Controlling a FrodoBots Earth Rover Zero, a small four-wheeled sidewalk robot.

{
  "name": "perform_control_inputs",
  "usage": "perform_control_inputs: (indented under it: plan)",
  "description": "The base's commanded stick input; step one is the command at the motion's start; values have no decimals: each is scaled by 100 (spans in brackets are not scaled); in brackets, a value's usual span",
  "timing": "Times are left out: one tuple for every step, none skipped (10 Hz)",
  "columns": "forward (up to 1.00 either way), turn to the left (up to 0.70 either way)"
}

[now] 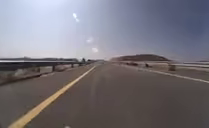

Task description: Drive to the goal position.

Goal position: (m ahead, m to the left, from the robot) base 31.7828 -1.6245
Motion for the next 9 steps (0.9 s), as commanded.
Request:
perform_control_inputs:
  plan:
    - [100, 0]
    - [100, 0]
    - [100, 0]
    - [100, 0]
    - [100, 0]
    - [100, 0]
    - [100, 0]
    - [100, 0]
    - [100, 0]
